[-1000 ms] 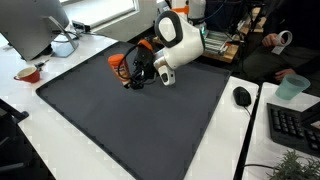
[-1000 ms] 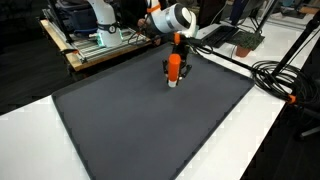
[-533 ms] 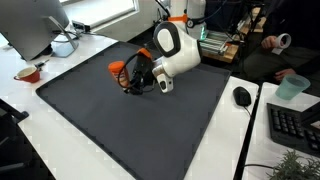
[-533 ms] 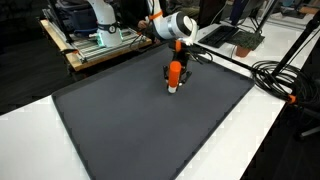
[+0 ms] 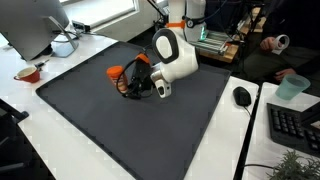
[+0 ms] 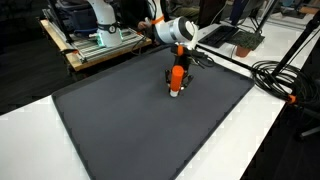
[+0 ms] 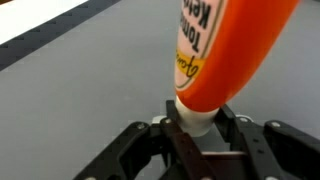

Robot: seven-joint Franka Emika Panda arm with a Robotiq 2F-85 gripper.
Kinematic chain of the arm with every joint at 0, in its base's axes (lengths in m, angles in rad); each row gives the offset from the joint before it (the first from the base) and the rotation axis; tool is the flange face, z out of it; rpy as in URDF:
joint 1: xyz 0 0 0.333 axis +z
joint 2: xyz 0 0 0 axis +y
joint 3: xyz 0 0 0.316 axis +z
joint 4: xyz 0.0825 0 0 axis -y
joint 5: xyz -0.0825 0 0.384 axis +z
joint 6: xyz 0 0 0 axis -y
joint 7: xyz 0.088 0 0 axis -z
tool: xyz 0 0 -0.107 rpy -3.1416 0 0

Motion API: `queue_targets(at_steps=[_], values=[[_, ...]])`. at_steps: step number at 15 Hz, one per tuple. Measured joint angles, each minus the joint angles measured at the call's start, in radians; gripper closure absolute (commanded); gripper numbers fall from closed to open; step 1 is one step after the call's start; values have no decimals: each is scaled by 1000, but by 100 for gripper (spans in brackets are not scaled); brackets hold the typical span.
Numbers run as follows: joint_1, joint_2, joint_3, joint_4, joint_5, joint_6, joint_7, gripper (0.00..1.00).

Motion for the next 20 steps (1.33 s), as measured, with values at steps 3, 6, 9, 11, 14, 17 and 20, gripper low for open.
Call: queue_targets(at_steps=[3,6,9,11,14,17,20], values=[[0,12,-2,12,0,0,0,83],[-1,24,-5,24,0,0,-1,83],[-1,34,-7,31,1,0,-3,27],[-1,41,-8,35,1,0,-6,12],[-1,42,-8,37,3,0,-12,0],[-1,42,-6,37,24,0,-47,0],[-5,31,3,34,61,6,-130,0]])
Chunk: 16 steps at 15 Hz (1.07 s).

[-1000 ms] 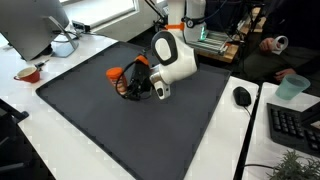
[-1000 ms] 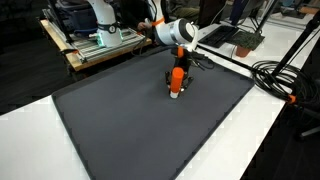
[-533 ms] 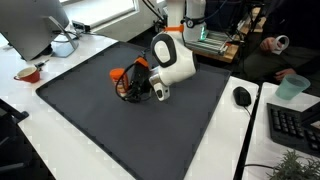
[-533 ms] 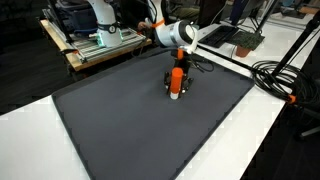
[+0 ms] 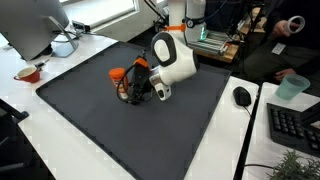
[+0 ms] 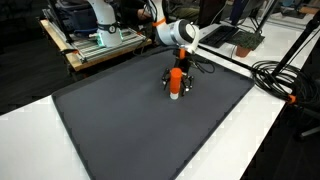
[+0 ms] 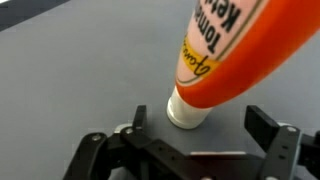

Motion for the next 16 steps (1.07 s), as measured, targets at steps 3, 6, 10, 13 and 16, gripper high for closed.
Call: queue_targets(at_steps=[3,6,10,13,16], values=[[-12,-56,26,-60,28,72,-92,0],[-26,-168,58,-204,32,211,-131,0],[-48,-358,72,-420,11,476,-128,0],[-72,-511,69,-552,-2,695,-82,0],[-86,-669,52,-658,-1,870,16,0]])
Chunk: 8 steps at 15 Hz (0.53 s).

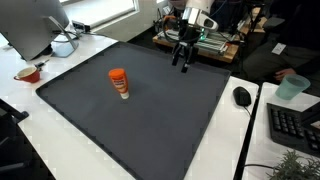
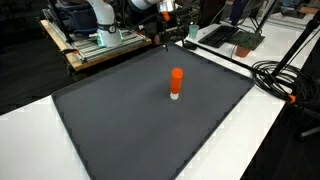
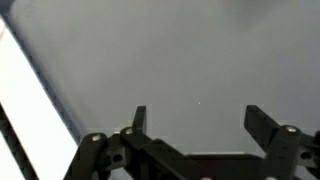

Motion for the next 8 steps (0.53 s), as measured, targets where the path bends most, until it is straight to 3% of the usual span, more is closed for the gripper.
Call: queue_targets(at_steps=[4,8], values=[[0,-206,-28,-113,-4,123,125,0],[0,-308,-28,-148,-55,129,157,0]])
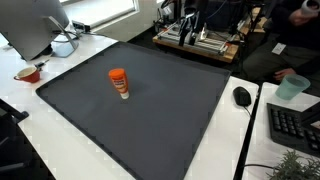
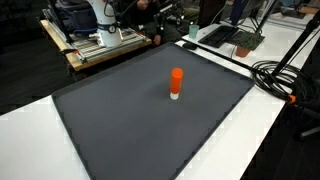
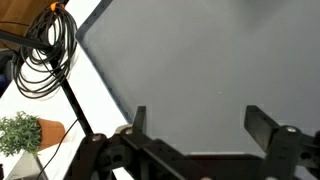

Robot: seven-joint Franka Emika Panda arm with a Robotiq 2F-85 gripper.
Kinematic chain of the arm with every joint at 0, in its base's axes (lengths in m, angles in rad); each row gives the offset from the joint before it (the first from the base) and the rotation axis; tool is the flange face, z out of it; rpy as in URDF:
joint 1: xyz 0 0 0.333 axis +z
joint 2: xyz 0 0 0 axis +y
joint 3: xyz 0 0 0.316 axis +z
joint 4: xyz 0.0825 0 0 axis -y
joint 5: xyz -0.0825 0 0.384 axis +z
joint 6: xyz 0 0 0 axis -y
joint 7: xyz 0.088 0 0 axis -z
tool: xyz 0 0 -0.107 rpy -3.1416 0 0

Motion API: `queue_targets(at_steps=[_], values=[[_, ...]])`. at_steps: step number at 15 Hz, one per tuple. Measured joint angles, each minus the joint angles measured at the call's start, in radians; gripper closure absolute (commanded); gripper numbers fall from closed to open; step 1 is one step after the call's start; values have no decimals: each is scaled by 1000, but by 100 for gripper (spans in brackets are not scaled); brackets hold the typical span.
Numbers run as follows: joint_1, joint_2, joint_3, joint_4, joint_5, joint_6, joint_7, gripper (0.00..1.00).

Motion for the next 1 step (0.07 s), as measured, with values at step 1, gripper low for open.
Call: queue_targets(at_steps=[1], values=[[0,5,0,1,0,0,0,0]])
